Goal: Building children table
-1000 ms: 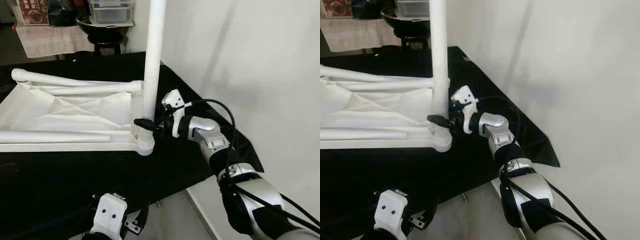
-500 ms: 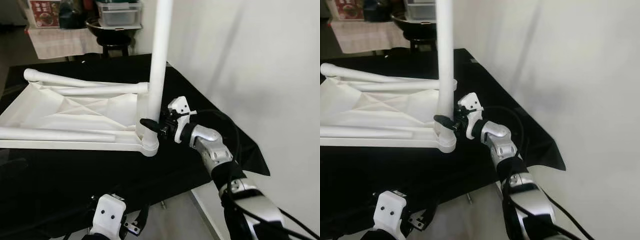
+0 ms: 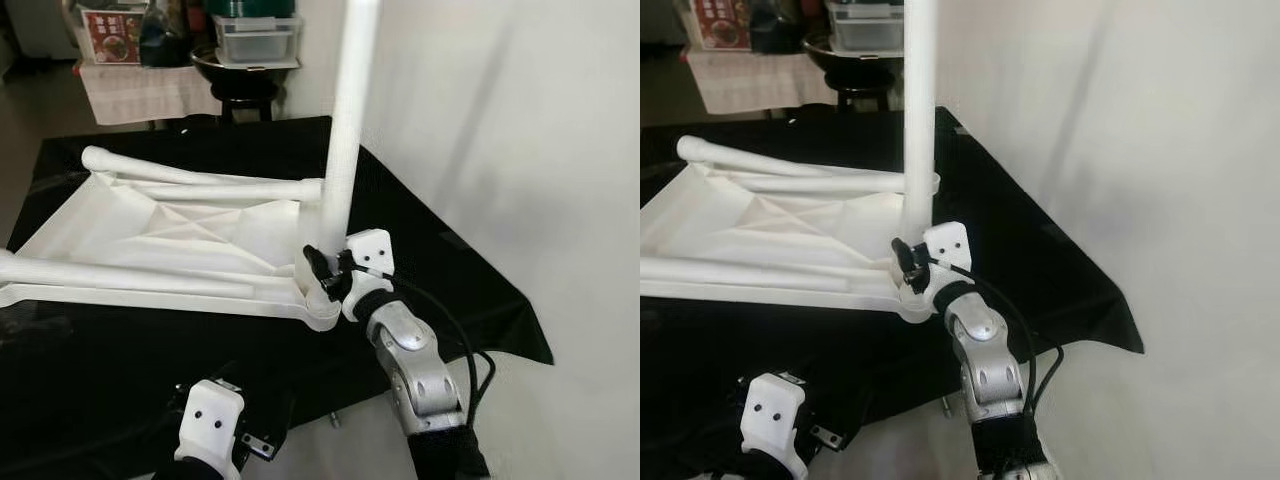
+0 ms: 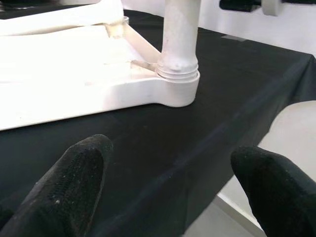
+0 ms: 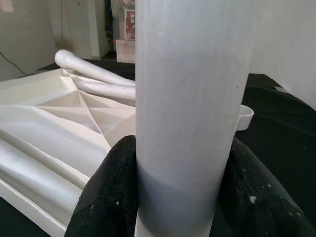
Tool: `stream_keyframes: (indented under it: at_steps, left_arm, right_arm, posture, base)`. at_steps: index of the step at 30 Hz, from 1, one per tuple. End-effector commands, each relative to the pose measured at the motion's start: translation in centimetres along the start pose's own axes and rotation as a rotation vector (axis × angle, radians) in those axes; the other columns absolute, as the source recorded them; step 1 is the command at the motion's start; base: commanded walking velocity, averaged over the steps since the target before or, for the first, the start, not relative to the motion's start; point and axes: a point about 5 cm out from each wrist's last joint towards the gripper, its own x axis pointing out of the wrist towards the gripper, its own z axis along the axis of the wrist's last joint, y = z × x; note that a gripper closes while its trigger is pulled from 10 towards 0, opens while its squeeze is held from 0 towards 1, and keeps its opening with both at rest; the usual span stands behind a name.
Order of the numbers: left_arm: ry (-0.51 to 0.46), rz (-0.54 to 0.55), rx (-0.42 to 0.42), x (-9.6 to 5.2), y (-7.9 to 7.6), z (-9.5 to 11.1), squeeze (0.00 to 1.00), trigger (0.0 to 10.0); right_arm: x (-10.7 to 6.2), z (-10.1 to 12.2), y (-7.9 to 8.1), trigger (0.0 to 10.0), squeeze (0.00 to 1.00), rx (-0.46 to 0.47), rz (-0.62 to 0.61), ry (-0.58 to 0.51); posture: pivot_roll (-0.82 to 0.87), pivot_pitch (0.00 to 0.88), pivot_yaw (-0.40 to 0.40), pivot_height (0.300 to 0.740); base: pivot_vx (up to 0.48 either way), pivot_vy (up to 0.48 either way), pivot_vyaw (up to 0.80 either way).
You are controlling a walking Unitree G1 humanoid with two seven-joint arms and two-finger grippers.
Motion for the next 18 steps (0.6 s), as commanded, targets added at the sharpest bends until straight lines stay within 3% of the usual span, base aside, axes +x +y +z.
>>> stream_keyframes:
  at_steps: [1,2,3,4,5,6,10,11,14,15,18]
  left_arm:
    - [0.012,-0.002,-0.013,0.0,-0.1,-0.4,0.0,10.0]
    - [0.011,-0.001,-0.014,0.0,0.0,-0.4,0.0,10.0]
    - [0.011,0.0,-0.015,0.0,0.0,-0.4,0.0,10.0]
    - [0.01,-0.001,-0.015,0.1,0.0,-0.4,0.0,10.0]
    - [0.009,-0.001,-0.016,0.1,0.0,-0.4,0.0,10.0]
    - [0.008,-0.001,-0.016,0.2,0.0,-0.4,0.0,10.0]
    - [0.007,-0.001,-0.017,0.2,0.0,-0.4,0.0,10.0]
    - [0.005,0.001,-0.017,0.2,0.0,-0.4,0.0,10.0]
    - [0.004,0.002,-0.017,0.3,0.0,-0.4,0.0,10.0]
    - [0.003,0.004,-0.016,0.3,0.0,-0.4,0.0,10.0]
    - [0.002,0.005,-0.015,0.3,0.0,-0.4,0.0,10.0]
  right_arm:
    - [-0.4,-2.2,-2.0,10.0,0.0,-0.034,-0.068,0.134]
    - [-0.2,-1.5,-1.6,10.0,0.2,-0.017,-0.033,0.135]
    - [-0.2,-1.1,-1.3,10.0,0.2,-0.004,-0.008,0.138]
    - [0.0,-0.2,-0.6,10.0,1.0,0.011,0.065,0.122]
    - [0.1,0.3,-0.2,10.0,1.0,0.02,0.114,0.109]
    - [0.5,1.2,0.4,10.0,1.0,0.017,0.238,0.069]
    - [0.8,2.1,1.0,10.0,1.0,0.008,0.367,0.029]
    - [0.7,3.0,1.5,10.0,1.0,0.006,0.538,-0.017]
    - [0.5,3.6,1.7,10.0,1.0,0.004,0.649,-0.046]
    - [0.3,4.1,1.9,10.0,1.0,-0.052,0.806,-0.066]
    - [0.1,4.3,2.0,10.0,1.0,-0.095,0.904,-0.073]
  posture:
    - [-0.06,0.02,-0.092,0.74]
    - [-0.06,0.02,-0.092,0.74]
    - [-0.06,0.02,-0.092,0.74]
    - [-0.06,0.019,-0.097,0.74]
    - [-0.06,0.019,-0.097,0.74]
    - [-0.05,0.018,-0.1,0.74]
    - [-0.05,0.018,-0.1,0.74]
    - [-0.05,0.019,-0.1,0.74]
    - [-0.05,0.019,-0.1,0.74]
    - [-0.04,0.02,-0.098,0.74]
    - [-0.04,0.02,-0.098,0.74]
  base:
    - [0.0,0.0,0.0]
    - [0.0,0.0,0.0]
    - [0.0,0.0,0.0]
    - [0.0,0.0,0.0]
    - [0.0,0.0,0.0]
    - [0.0,0.0,0.0]
    - [0.0,0.0,0.0]
    - [0.0,0.0,0.0]
    - [0.0,0.0,0.0]
    - [0.0,0.0,0.0]
    - [0.0,0.0,0.0]
